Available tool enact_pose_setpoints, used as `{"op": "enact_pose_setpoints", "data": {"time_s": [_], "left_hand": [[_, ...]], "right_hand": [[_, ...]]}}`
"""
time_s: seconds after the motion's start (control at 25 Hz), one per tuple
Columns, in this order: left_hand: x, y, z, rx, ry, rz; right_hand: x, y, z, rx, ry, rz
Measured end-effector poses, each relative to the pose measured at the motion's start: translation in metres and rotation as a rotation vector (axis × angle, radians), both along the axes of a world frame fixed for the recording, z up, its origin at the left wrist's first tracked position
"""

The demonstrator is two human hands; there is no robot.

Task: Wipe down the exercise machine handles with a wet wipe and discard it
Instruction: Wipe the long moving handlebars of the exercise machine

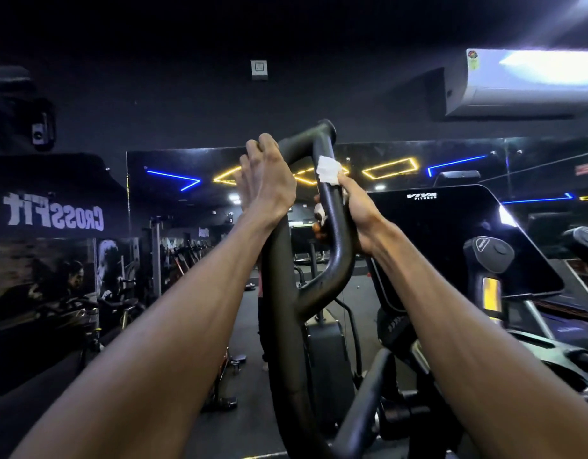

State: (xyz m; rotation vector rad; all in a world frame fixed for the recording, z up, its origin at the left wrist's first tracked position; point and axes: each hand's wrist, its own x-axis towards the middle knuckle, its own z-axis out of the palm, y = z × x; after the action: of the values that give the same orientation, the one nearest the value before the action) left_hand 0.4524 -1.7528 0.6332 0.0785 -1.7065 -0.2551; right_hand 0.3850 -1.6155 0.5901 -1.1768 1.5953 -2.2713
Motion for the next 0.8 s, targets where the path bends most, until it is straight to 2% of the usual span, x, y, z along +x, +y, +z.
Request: {"op": "enact_pose_setpoints", "data": {"time_s": [0.12,0.2,0.36,0.52,0.6,0.68,0.8], "left_hand": [[-0.001,0.001,-0.001,-0.004,0.004,0.003],[-0.001,0.001,-0.001,-0.001,0.010,0.005],[0.005,0.001,-0.010,0.031,0.018,0.005],[0.014,0.005,-0.013,0.069,0.002,-0.019],[0.020,0.006,-0.017,0.073,-0.004,-0.031],[0.024,0.007,-0.025,0.086,-0.006,-0.045],[0.029,0.011,-0.036,0.109,0.000,-0.041]], "right_hand": [[0.008,0.005,0.005,-0.048,-0.037,0.043],[0.017,0.000,0.014,-0.106,-0.020,-0.021],[0.025,0.000,-0.036,-0.110,-0.097,-0.186],[0.038,0.004,-0.040,-0.210,-0.135,-0.173],[0.048,-0.005,-0.056,-0.238,-0.125,-0.238],[0.054,-0.011,-0.079,-0.264,-0.219,-0.277],[0.066,-0.006,-0.076,-0.323,-0.302,-0.259]]}}
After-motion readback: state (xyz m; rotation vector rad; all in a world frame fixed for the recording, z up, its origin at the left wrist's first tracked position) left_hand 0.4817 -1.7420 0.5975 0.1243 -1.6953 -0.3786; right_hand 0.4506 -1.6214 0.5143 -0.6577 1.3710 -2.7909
